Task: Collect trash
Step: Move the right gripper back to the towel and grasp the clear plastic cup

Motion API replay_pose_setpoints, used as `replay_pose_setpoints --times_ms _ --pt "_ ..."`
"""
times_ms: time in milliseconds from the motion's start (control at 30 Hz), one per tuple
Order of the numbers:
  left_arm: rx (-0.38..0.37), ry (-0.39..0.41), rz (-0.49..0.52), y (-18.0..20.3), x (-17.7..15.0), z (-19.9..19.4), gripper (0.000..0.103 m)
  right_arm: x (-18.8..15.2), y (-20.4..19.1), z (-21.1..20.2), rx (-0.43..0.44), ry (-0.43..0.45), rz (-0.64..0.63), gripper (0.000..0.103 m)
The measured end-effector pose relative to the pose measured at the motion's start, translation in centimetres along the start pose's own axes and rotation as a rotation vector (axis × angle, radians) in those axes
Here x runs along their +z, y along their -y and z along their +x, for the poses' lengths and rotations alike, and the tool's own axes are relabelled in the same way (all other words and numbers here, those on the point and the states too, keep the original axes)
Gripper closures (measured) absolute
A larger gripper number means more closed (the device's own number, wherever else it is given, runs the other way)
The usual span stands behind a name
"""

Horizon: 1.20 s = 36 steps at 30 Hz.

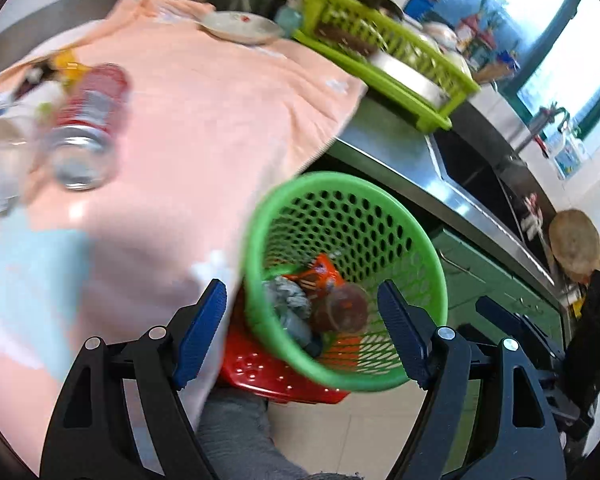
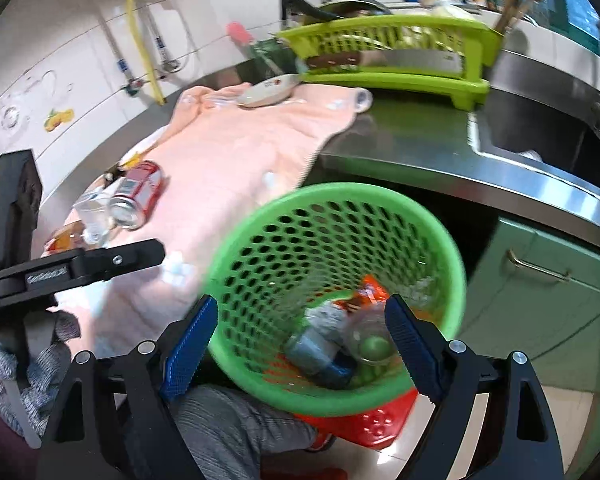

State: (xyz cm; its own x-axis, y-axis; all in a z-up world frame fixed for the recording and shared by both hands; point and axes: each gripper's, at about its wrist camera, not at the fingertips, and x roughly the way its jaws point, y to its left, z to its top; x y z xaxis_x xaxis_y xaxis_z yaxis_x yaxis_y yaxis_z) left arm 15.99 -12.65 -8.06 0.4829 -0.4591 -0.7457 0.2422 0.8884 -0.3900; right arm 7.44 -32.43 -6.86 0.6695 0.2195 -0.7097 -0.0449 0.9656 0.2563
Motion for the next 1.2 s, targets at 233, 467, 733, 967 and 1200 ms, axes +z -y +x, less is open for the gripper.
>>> replay_pose_setpoints --times_ms 233,467,733,967,1200 --pt "0.095 0.095 -0.088 -5.9 -1.6 -5.7 0.026 1.1 -5.1 1.3 0.07 -0.011 -0.075 0.021" --pt "0.196 0.171 -0.163 -11.4 -3.0 -10.2 0.026 2.2 -9.6 3.1 0.129 -0.027 -0.127 0.021" --pt "0.301 0.219 -0.257 -17.9 -4.3 -13.9 0.026 4.0 -15.3 5.2 0.221 -0.044 -0.195 0.021" --pt "0.336 0.232 -0.287 -21.2 -5.3 -15.5 0.026 6.0 -21.0 7.9 0.359 -0.089 -0.233 0.021" --pt "0.334 0.232 -0.322 -23.6 -6.0 -16.1 0.026 7.0 -25.3 10.5 0.426 -0.107 -0.281 0.023"
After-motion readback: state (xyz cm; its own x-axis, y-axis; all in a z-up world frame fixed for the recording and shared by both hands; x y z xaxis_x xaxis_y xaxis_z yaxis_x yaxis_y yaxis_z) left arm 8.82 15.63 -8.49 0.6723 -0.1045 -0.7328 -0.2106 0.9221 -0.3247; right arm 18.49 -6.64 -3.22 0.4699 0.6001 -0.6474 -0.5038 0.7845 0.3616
